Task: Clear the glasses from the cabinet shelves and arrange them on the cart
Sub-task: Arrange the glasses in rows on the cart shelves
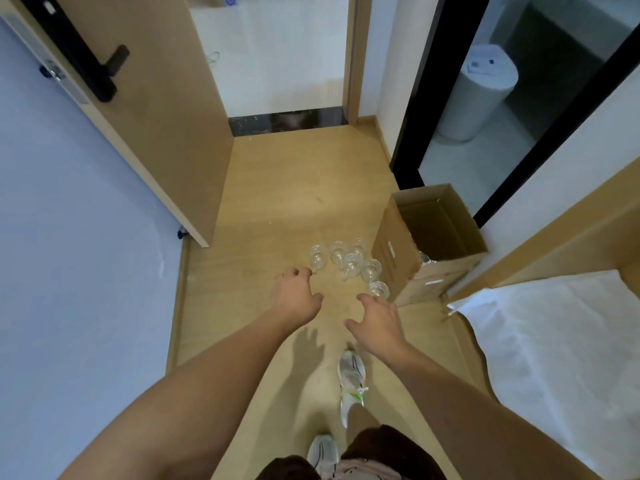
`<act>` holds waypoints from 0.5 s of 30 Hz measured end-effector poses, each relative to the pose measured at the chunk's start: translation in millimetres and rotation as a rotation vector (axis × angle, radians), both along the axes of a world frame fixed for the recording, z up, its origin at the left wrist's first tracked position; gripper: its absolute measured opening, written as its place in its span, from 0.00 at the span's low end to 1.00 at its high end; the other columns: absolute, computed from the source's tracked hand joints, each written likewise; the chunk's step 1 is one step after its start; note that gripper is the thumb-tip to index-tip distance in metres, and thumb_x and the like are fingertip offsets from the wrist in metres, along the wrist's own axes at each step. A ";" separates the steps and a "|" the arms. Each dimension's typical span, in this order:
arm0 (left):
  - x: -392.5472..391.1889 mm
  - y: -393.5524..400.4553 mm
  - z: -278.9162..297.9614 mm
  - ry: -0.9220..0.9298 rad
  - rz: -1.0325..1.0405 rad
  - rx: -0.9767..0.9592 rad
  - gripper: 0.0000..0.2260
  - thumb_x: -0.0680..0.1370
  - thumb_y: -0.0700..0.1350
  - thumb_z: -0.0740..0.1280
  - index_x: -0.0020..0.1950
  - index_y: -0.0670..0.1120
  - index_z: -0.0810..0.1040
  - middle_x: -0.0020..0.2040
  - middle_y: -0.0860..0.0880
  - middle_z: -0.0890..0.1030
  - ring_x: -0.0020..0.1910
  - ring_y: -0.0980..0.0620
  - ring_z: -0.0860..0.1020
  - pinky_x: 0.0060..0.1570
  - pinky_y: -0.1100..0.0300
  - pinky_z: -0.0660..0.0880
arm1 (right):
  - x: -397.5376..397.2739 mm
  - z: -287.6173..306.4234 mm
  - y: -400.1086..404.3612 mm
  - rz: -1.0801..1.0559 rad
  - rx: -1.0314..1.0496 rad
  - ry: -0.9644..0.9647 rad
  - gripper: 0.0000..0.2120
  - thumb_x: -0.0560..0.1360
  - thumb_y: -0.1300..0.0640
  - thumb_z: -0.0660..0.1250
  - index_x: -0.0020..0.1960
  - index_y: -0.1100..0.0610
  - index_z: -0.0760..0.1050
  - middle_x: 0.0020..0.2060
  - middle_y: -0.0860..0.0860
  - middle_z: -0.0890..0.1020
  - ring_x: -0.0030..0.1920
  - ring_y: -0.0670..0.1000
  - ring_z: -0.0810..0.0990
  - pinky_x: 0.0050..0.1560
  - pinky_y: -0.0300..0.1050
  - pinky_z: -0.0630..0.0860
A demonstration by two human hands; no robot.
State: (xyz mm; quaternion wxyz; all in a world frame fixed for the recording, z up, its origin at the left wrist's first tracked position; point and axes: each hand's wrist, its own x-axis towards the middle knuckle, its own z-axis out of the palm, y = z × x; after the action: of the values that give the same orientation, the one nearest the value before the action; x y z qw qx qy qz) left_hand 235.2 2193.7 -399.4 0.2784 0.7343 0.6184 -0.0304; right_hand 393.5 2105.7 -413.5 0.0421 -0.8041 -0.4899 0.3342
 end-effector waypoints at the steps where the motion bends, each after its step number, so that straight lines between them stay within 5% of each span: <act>1: 2.4 12.4 -5.0 0.001 0.001 -0.003 0.26 0.78 0.54 0.68 0.73 0.46 0.70 0.70 0.42 0.72 0.68 0.39 0.71 0.65 0.49 0.71 | 2.6 -4.4 14.0 0.005 -0.006 0.008 0.32 0.76 0.43 0.69 0.77 0.51 0.66 0.70 0.55 0.72 0.70 0.60 0.67 0.69 0.51 0.67; 11: 36.0 149.7 -58.3 0.055 0.075 -0.127 0.25 0.79 0.52 0.67 0.73 0.45 0.70 0.69 0.44 0.72 0.67 0.42 0.70 0.65 0.50 0.71 | 37.2 -62.2 161.3 0.099 -0.117 0.076 0.21 0.79 0.48 0.65 0.70 0.55 0.72 0.63 0.56 0.77 0.64 0.59 0.74 0.64 0.52 0.70; 15: 49.2 195.6 -84.7 0.041 0.105 -0.149 0.25 0.79 0.52 0.68 0.73 0.45 0.70 0.69 0.42 0.72 0.68 0.40 0.70 0.65 0.50 0.72 | 51.4 -86.4 212.0 0.076 -0.185 0.112 0.26 0.78 0.45 0.67 0.73 0.52 0.69 0.64 0.56 0.76 0.66 0.60 0.72 0.65 0.50 0.70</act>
State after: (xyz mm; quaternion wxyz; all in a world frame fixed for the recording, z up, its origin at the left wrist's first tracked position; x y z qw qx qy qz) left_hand 284.4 2389.2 -484.1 0.3209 0.6774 0.6574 -0.0767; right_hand 444.9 2317.7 -500.0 -0.0178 -0.7656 -0.4838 0.4236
